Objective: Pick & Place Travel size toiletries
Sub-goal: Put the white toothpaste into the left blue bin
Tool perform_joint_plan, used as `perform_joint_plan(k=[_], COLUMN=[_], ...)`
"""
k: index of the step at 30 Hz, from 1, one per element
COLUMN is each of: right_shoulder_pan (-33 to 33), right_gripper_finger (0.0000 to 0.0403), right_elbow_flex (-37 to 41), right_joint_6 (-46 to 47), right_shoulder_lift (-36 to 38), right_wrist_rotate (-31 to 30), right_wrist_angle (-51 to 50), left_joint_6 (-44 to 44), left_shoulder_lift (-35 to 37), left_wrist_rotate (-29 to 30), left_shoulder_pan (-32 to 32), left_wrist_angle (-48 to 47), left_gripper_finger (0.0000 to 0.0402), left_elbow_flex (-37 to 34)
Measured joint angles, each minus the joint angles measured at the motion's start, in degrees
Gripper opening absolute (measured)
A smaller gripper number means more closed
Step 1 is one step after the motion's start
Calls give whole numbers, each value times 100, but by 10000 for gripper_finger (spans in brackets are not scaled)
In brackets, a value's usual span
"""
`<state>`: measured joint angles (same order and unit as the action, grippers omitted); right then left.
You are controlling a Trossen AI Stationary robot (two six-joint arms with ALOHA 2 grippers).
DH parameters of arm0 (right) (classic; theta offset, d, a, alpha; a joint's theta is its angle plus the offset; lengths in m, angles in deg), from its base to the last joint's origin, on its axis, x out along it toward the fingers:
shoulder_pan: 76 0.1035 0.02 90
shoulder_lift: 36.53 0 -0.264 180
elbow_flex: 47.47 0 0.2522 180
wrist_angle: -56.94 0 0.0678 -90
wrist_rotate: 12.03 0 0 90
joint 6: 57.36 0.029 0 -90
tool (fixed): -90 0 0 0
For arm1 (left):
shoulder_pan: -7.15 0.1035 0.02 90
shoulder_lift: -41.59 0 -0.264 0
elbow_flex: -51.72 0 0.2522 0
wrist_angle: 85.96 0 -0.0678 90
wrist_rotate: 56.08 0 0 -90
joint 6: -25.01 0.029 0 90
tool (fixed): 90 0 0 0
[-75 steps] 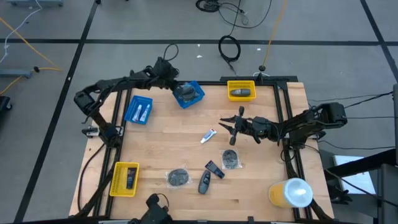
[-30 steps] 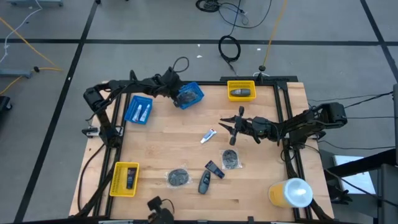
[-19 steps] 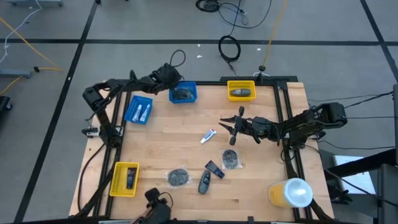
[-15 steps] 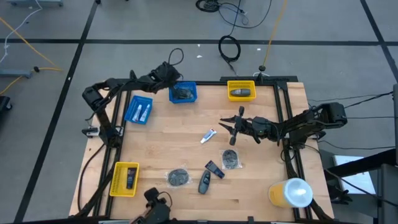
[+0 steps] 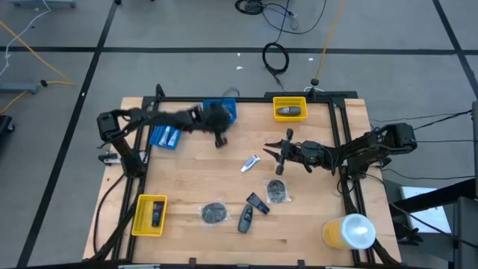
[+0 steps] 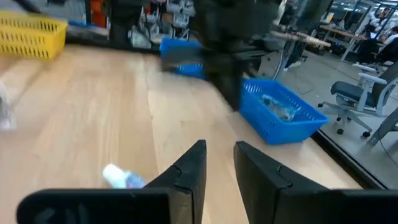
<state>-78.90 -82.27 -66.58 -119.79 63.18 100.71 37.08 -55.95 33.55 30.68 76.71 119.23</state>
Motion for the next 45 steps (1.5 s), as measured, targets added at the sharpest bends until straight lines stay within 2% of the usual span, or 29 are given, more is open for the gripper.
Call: perform_joint_plan(k=[6, 9, 12, 16, 22, 26, 29, 33, 40, 45], right_shoulder_pan=[-13, -125, -244, -273, -262, -269, -278, -286, -498, -796], right_gripper_finger=[75, 75, 75, 75, 91, 129, 166, 215, 272, 283], right_elbow_flex=[1, 1, 0, -7, -146, -152, -163, -188, -830, -1458], right_joint_6=[-112, -85, 12, -40, -34, -43, 15, 105, 25, -460], right_shoulder_lift=[0, 0, -32, -136, -497, -458, -199, -224, -1295, -2219], right_wrist_rotate=[44, 634, 1410, 1897, 2410, 2396, 2396, 2394, 2418, 2972], right_wrist_angle=[-645, -843, -844, -786, -458, -570, -769, -1013, -1056, -1218], left_joint_6=[-1047, -1628, -2122, -2691, -3179, -3390, -3566, -3723, -3750, -3752], left_shoulder_lift=[-5, -5, -6, -2, -3, -5, -5, -5, -5, -7], left_wrist_rotate=[14, 161, 516, 1040, 1049, 1248, 1796, 2459, 3496, 3647], left_shoulder_pan=[-1269, -1827, -2301, -2847, -3547, -3905, -4101, -4252, -4278, -4269], left_wrist_angle=[2637, 3771, 4233, 4217, 3970, 3956, 3952, 3929, 3879, 3667], left_gripper_finger=[4, 11, 9, 2, 19, 42, 66, 94, 122, 127], left_elbow_flex=[-1274, -1778, -2074, -2144, -2147, -2147, -2147, -2147, -2147, -2147])
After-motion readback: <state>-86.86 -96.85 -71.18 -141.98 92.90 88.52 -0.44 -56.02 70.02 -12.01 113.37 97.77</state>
